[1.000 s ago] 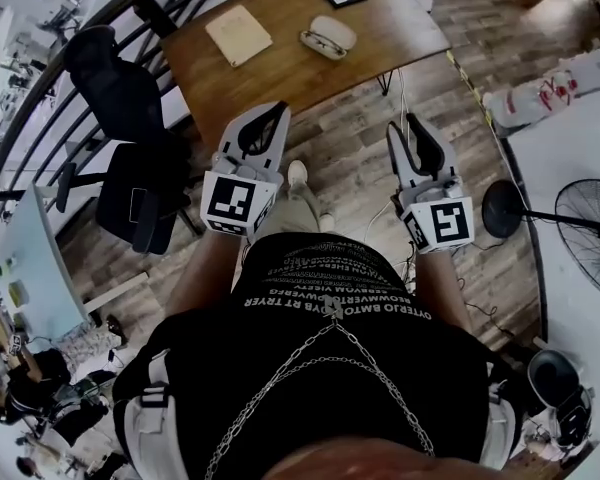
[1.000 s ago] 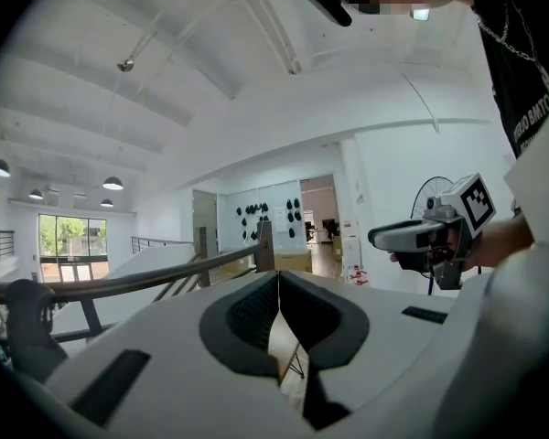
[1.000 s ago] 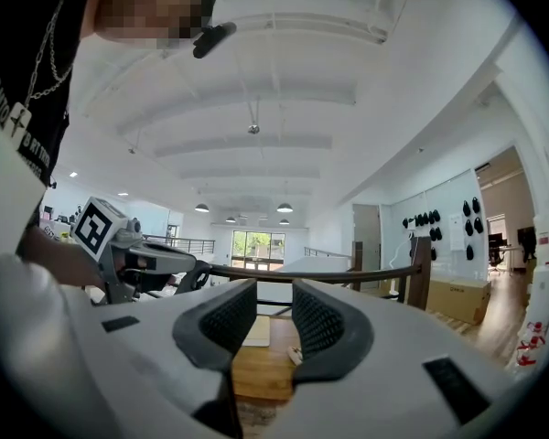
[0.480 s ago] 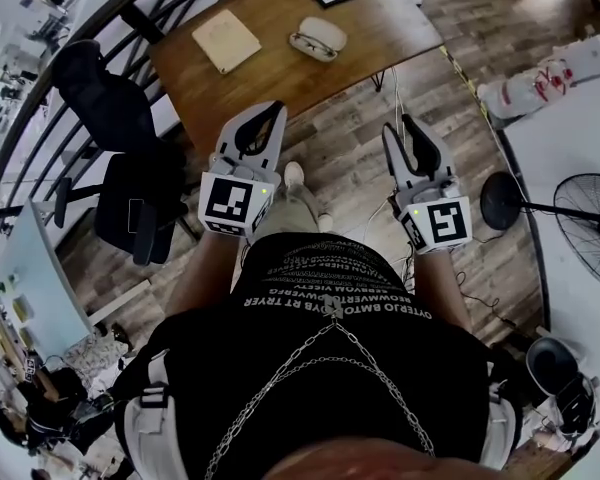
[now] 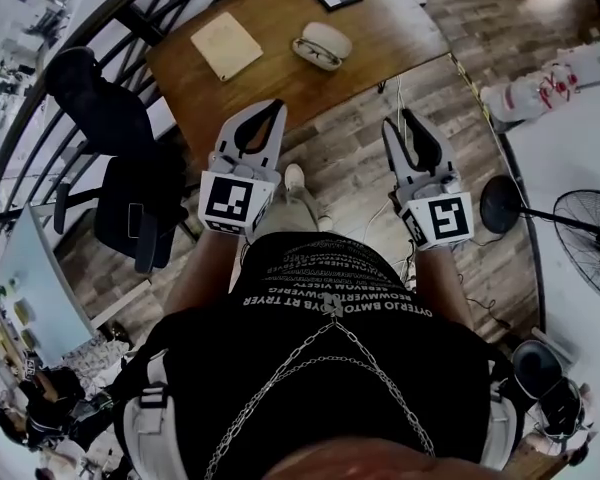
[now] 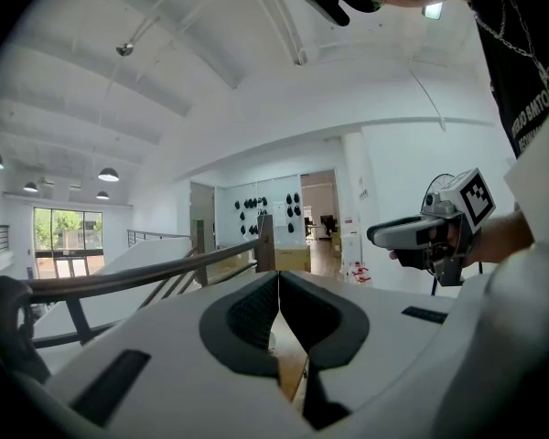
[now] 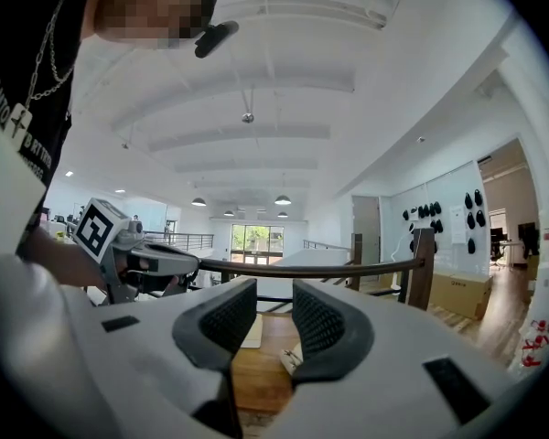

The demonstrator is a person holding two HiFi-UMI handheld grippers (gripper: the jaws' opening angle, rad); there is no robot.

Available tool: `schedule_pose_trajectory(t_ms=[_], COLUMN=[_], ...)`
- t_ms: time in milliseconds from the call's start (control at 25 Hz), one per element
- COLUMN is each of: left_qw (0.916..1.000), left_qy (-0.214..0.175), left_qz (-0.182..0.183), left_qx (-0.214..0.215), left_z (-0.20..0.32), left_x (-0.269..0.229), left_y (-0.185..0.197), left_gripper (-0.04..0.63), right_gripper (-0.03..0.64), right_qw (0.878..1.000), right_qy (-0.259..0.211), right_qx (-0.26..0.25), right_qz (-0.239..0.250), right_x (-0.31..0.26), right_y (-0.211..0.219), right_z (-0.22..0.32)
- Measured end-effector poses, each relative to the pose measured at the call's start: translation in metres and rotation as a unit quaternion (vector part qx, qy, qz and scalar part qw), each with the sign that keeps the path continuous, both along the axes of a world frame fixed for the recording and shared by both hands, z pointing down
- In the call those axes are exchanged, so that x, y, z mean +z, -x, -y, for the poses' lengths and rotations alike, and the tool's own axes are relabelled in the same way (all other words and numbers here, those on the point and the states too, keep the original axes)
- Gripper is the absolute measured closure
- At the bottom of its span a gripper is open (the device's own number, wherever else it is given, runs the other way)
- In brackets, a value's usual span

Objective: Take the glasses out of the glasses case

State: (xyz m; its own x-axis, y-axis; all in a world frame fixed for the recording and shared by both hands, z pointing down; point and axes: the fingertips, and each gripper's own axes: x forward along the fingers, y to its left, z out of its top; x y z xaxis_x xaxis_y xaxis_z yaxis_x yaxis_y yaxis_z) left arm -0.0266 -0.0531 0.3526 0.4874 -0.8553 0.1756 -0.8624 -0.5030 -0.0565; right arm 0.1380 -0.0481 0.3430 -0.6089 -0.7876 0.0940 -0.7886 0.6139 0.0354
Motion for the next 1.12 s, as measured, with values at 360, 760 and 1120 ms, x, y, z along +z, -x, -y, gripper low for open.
schedule_pose_trajectory(t_ms=[360, 760, 1120], left_qw=[1.0000, 1.0000, 0.9998], left_qy=[0.001, 0.008, 0.016], left_qz=[0.001, 0.004, 0.004], left_qx=[-0.001, 0.002, 0.009], left_z=[0.046, 0.090, 0.127], left_x=[-0.002, 0.001, 0.006], left_y=[0.009, 0.018, 0.026], left_gripper=[0.566, 0.566, 0.566], right_gripper=[0.508, 0.508, 0.508], right_qw=[1.000, 1.000, 1.000], right_qy=[0.001, 0.009, 0.016], right_qx=[-0.010, -0.010, -0.009], right_qz=[-0.001, 0.003, 0.003], right_x=[-0.001, 0.002, 0.005], right_y=[0.016, 0.027, 0.039], right_z=[0.046, 0.089, 0.124])
